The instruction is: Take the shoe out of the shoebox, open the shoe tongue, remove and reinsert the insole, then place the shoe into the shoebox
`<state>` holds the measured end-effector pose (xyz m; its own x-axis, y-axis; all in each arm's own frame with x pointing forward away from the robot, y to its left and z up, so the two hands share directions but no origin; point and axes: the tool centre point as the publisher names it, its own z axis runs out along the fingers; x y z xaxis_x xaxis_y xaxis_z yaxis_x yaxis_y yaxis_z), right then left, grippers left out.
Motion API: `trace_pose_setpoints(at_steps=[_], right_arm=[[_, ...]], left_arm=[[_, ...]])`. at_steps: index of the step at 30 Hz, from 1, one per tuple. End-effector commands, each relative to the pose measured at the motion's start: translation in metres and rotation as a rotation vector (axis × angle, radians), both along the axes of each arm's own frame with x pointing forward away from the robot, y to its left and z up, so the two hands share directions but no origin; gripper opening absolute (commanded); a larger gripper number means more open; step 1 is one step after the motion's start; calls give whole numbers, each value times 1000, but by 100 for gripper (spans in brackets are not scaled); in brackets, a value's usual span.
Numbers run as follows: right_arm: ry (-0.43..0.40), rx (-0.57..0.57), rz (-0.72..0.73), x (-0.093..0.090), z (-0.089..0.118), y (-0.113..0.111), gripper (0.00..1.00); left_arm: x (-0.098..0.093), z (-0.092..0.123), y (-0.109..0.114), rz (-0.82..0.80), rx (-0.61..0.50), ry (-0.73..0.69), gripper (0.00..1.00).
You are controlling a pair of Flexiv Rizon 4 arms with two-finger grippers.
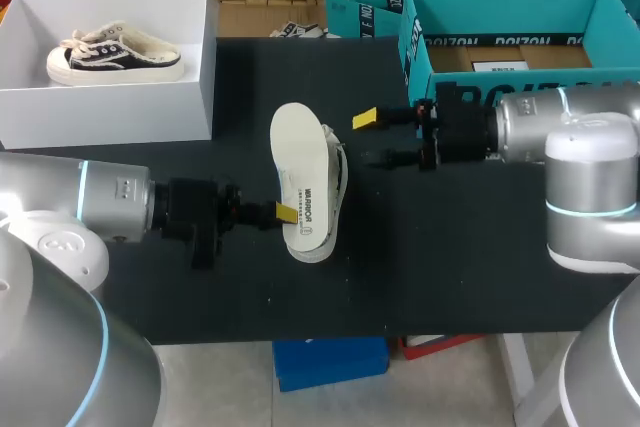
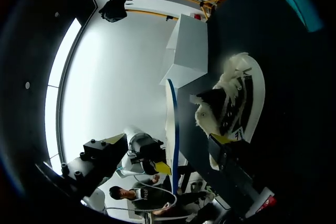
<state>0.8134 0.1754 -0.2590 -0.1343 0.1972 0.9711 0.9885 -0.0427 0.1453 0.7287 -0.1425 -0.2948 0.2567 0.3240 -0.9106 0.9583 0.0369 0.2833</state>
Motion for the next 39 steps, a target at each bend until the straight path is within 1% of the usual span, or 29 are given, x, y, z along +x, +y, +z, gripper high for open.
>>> trace_pose_setpoints(at_steps=[1, 11, 14, 16, 17, 18, 22, 24, 25, 26, 29, 30, 31, 32, 39], right_arm=[[20, -32, 45, 3, -4, 20, 100], [41, -25, 63, -14, -17, 50, 100], [44, -16, 67, -17, -20, 58, 92], [47, -9, 69, -19, -22, 62, 90], [48, -8, 71, -19, -24, 64, 87], [49, -7, 72, -19, -25, 66, 82], [55, -3, 80, -21, -28, 73, 75], [57, -2, 83, -21, -29, 76, 67], [57, -1, 85, -20, -29, 77, 63], [58, 0, 87, -20, -29, 78, 55], [60, 1, 93, -19, -31, 81, 44], [61, 1, 94, -19, -31, 82, 38], [65, -3, 96, -19, -32, 82, 27], [68, -15, 98, -19, -32, 82, 0], [68, -15, 98, -19, -32, 82, 0]], left_arm=[[-2, 0, 0, 5, 2, -4, 0], [-2, 0, 0, 5, 2, -4, 0], [-2, 0, 0, 5, 2, -4, 0], [-2, 0, 0, 5, 2, -4, 0], [-2, 0, 0, 5, 2, -4, 0], [-2, 0, 0, 5, 2, -4, 0], [-2, 0, 0, 5, 2, -4, 0], [-2, 0, 0, 5, 2, -4, 0], [-2, 0, 0, 5, 2, -4, 0], [-2, 0, 0, 5, 2, -4, 0], [-2, 0, 0, 5, 2, -4, 0], [-2, 0, 0, 5, 2, -4, 0], [-2, 0, 0, 5, 2, -4, 0], [-2, 0, 0, 5, 2, -4, 0], [-2, 0, 0, 5, 2, -4, 0]])
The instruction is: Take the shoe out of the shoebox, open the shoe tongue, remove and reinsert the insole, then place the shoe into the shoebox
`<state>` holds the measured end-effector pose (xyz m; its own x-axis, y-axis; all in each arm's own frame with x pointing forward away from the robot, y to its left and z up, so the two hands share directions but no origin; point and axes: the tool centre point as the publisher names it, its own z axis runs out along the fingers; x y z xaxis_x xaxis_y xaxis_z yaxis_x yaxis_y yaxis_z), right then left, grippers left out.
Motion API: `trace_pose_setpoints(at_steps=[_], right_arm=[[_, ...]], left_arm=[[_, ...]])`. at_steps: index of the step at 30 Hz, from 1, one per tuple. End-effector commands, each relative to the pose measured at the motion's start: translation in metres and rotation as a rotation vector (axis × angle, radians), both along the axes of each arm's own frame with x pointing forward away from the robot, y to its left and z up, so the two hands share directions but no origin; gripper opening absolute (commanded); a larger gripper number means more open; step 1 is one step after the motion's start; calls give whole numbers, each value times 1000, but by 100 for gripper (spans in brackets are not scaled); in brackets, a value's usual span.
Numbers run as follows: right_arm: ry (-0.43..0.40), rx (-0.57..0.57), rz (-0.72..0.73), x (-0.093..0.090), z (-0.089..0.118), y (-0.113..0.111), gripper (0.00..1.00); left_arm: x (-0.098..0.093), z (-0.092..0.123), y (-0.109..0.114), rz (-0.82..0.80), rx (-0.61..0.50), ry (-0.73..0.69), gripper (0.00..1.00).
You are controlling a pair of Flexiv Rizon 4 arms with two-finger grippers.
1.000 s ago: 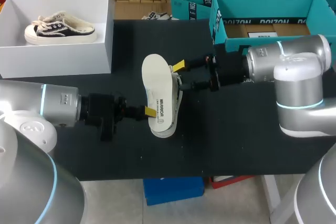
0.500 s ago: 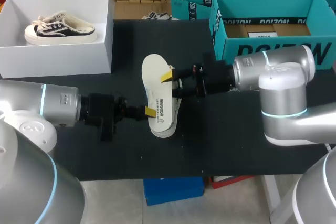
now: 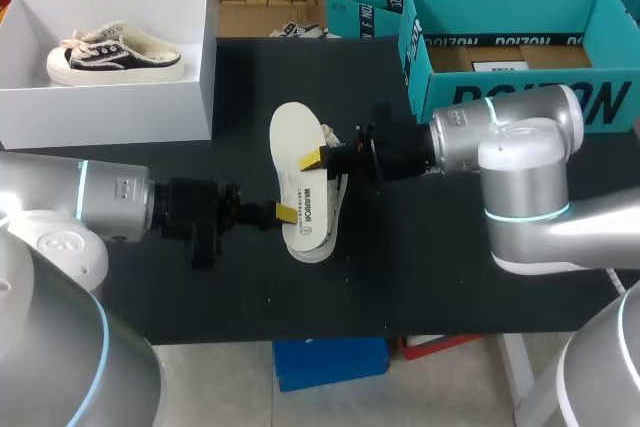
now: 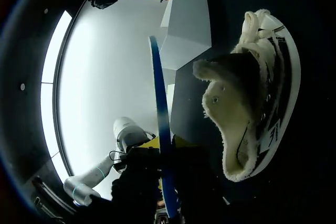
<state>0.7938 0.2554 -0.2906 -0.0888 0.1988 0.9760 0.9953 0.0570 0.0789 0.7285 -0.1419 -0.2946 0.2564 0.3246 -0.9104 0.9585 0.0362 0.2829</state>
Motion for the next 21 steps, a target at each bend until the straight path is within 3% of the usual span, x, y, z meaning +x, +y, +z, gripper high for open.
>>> trace_pose_setpoints(at_steps=[1, 4, 5, 6, 17, 21], right_arm=[[1, -2, -1, 1, -1, 2, 0], [1, -2, -1, 1, -1, 2, 0], [1, -2, -1, 1, -1, 2, 0], [1, -2, -1, 1, -1, 2, 0], [1, -2, -1, 1, -1, 2, 0], [1, -2, -1, 1, -1, 2, 0]], left_arm=[[-2, 0, -1, 6, 1, -4, 0], [-3, 2, -1, 9, 15, 15, 0], [-3, 3, -1, 20, 24, 24, 39], [-2, 5, 0, 23, 23, 39, 100], [-6, 43, 31, 131, 352, 158, 100], [-8, 54, 32, 138, 566, 168, 100]])
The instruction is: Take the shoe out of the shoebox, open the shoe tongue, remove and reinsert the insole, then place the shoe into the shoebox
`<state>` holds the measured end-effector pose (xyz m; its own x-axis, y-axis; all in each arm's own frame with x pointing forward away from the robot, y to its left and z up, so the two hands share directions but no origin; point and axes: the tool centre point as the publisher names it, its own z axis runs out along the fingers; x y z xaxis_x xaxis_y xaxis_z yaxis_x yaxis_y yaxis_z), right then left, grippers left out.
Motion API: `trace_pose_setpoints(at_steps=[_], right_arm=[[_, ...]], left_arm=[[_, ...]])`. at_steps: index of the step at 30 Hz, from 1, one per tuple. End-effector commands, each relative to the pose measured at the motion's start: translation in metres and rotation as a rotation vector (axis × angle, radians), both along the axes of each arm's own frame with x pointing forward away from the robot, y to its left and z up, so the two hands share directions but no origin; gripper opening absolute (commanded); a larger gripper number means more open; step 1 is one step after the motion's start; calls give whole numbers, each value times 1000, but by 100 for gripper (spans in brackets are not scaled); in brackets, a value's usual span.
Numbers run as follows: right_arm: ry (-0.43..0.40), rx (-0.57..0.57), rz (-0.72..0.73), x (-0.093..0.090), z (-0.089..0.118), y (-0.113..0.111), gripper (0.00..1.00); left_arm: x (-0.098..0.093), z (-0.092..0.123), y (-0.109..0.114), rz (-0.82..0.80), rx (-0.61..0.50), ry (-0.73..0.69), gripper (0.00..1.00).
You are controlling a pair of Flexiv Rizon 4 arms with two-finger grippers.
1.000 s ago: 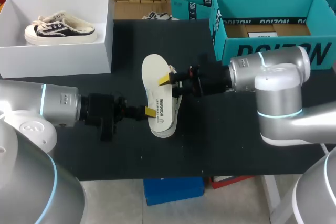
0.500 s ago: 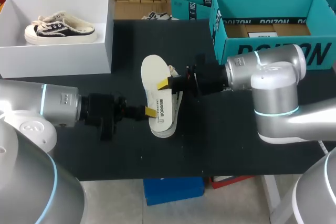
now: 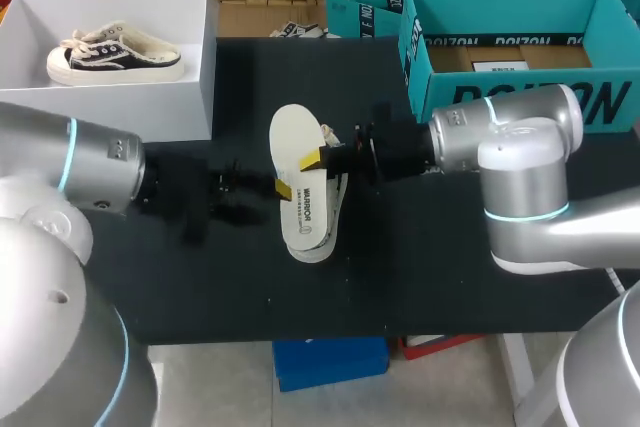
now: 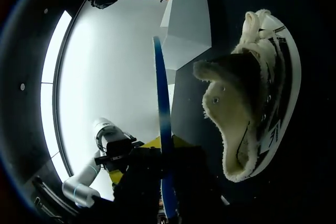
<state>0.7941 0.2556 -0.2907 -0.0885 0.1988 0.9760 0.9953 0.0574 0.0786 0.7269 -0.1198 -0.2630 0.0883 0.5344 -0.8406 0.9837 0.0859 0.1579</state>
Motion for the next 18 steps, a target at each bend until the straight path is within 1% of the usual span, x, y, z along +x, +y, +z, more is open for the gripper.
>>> trace_pose_setpoints(at_steps=[1, 9, 12, 14, 18], right_arm=[[1, -2, -1, 0, 0, 2, 0], [1, -2, -1, 0, 0, 2, 0], [1, -2, -1, 0, 0, 2, 0], [1, -2, -1, 0, 0, 2, 0], [1, -2, -1, 0, 0, 2, 0]], left_arm=[[-6, 24, 8, 7, 401, 48, 100], [-7, 42, -3, -4, 699, 9, 100], [-5, 45, -7, 39, 829, -23, 100], [-3, 49, -10, 52, 872, -25, 100], [1, 56, -15, 104, 998, -56, 100]])
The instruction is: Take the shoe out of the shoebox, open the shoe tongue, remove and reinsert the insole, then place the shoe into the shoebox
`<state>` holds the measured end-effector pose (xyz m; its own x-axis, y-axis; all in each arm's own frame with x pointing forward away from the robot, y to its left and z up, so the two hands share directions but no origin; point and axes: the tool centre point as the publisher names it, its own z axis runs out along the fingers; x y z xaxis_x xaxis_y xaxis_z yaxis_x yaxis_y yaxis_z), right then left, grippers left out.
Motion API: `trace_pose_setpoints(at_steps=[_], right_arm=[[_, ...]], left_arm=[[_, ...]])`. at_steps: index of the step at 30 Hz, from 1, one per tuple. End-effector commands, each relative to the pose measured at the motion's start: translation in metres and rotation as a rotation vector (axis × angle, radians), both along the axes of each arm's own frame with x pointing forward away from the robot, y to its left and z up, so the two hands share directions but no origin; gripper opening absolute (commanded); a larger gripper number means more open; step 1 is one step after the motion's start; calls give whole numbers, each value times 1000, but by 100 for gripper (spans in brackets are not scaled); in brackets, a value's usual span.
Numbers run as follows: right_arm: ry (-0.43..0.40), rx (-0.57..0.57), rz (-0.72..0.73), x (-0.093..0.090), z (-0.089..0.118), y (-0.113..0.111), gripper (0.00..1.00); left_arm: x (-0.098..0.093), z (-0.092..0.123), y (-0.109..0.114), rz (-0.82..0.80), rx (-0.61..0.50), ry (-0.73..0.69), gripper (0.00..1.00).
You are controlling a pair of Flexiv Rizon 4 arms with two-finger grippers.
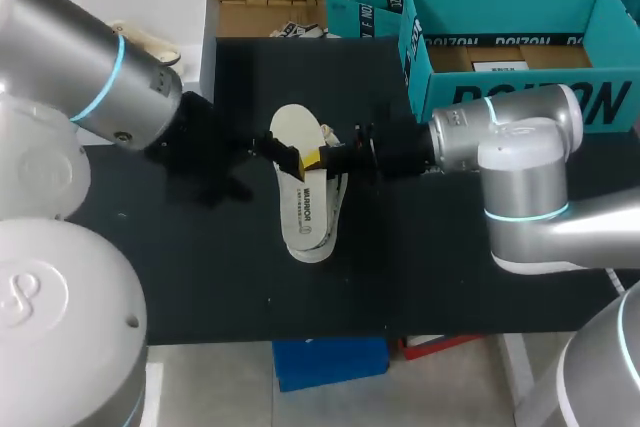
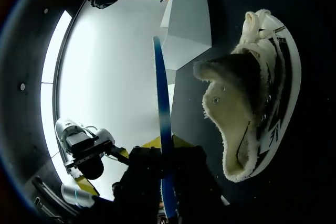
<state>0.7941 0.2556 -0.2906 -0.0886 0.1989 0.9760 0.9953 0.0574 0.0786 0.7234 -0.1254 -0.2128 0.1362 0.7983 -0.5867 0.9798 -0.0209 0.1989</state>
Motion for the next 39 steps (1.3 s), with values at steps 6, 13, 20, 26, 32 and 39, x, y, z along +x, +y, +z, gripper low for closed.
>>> trace_pose_setpoints(at_steps=[6, 13, 20, 26, 32, 39], right_arm=[[1, -2, -1, 0, 0, 2, 0], [1, -2, -1, 0, 0, 2, 0], [1, -2, -1, 0, 0, 2, 0], [1, -2, -1, 0, 0, 2, 0], [1, -2, -1, 0, 0, 2, 0], [1, -2, -1, 0, 0, 2, 0]], left_arm=[[6, 10, -12, 148, 635, -85, 100], [6, 10, -12, 148, 635, -85, 100], [10, 8, -16, 140, 599, -64, 100], [19, 3, -21, 181, 549, -21, 100], [18, -5, -27, 177, 528, 8, 100], [19, -9, -28, 177, 522, 17, 100]])
